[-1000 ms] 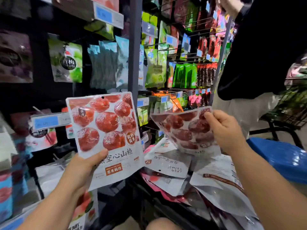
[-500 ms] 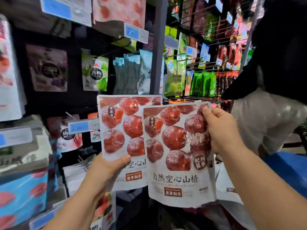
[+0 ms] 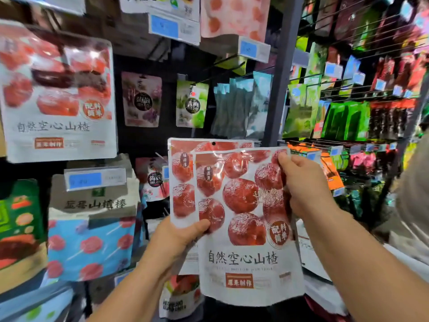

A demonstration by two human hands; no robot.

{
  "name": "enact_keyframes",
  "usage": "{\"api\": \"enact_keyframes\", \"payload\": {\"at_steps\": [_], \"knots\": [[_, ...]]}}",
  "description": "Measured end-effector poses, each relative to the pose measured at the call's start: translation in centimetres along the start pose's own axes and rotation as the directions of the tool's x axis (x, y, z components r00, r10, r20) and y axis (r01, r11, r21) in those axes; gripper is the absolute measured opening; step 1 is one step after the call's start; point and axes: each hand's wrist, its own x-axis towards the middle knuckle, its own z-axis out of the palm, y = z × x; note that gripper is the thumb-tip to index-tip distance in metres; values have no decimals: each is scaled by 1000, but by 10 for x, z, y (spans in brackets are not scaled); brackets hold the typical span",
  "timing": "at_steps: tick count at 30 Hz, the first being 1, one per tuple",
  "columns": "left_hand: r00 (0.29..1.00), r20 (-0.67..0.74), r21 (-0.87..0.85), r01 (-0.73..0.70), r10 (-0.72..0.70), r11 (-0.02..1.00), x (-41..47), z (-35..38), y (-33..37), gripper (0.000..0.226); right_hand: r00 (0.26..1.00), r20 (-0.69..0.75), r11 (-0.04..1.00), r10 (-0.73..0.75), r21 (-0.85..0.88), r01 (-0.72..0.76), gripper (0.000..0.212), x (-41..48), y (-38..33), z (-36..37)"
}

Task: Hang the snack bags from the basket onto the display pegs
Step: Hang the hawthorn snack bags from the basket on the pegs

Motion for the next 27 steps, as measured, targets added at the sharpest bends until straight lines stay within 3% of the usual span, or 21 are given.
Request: {"api": "enact_keyframes", "payload": {"at_steps": [5,8,9,12,15,18,24,27], "knots": [[987,-142,-24,-74,70,997,-6,-19,22,35,983,178,996,-41,86,26,31,-6,-7,33],[961,-256,-9,-107,101,994,-7,-38,38,33,934,351,987,-68,161,11,22,-11,-9,51],[949,-284,16,-139,138,990,-6,-44,44,37,907,416,985,-62,171,-11,27,-13,-8,57],[893,-372,65,-247,253,967,-8,-59,64,29,809,588,992,-1,100,-71,74,-18,7,74],[838,-425,88,-337,342,937,-9,-69,86,28,694,718,998,49,-9,-61,87,-26,22,92],[808,-458,106,-364,370,925,-8,-81,105,27,640,768,1000,1,-10,10,74,-32,24,112],[777,-480,212,-347,407,914,-17,-104,131,24,664,747,999,-29,46,-9,77,-36,24,153],[777,-496,220,-319,387,922,-26,-123,146,34,667,742,990,-67,131,-46,76,-41,23,177]]}}
